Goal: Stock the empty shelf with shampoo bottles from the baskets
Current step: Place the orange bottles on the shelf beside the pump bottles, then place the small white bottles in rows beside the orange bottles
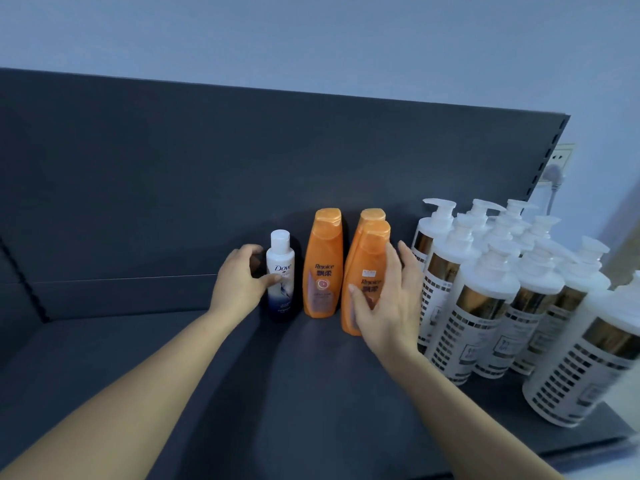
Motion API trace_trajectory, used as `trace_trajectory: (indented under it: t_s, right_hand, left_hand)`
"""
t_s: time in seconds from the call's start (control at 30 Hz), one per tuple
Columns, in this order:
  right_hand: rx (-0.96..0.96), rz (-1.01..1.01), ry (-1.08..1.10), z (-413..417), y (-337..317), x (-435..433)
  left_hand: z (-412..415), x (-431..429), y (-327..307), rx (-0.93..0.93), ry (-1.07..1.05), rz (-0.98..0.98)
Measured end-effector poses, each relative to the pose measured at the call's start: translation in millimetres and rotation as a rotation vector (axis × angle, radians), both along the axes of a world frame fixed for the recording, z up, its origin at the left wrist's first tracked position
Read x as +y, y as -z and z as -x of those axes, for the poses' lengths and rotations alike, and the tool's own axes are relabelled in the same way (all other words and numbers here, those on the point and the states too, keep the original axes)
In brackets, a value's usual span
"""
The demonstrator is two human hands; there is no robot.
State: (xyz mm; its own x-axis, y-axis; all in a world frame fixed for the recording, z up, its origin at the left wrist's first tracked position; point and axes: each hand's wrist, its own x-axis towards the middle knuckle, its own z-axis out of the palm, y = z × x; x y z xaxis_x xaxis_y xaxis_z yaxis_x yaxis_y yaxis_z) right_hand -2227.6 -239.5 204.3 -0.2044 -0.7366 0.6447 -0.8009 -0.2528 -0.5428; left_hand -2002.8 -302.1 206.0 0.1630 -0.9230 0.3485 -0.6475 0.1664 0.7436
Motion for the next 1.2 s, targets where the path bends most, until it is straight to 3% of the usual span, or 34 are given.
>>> trace_trajectory:
  t_s: [0.13,0.27,0.47,0.63,0.87,1.2]
  right_hand:
    - [0.159,0.01,-0.124,-15.7,-1.7,14.3]
    - [0.26,-0.126,-0.296,-31.3,2.3,26.3]
    - [0.564,-0.376,-0.446,-62.6,13.8,59.4]
    - [0.662,-0.424,-0.646,-100.2,18.0,101.0]
    - [0.73,-0.431,-0.898,-165.8,23.8,172.8]
    - [0.827,-0.367,-1.147,-268.0,39.9,281.6]
  left_hand:
    - [-20.9,34.9,-2.5,-0.161,-0.072,0.011]
    - [-44.1,82.7,-9.3,-0.362,-0.159,-0.024]
    - [-77.4,186.3,-2.2,-0.559,-0.347,-0.195]
    - [-102.4,281.9,5.9,-0.684,-0.491,-0.341]
    - [-134.6,400.3,9.6,-0.735,-0.696,-0.566]
    - [-178.5,549.7,26.3,-0.61,-0.902,-0.716]
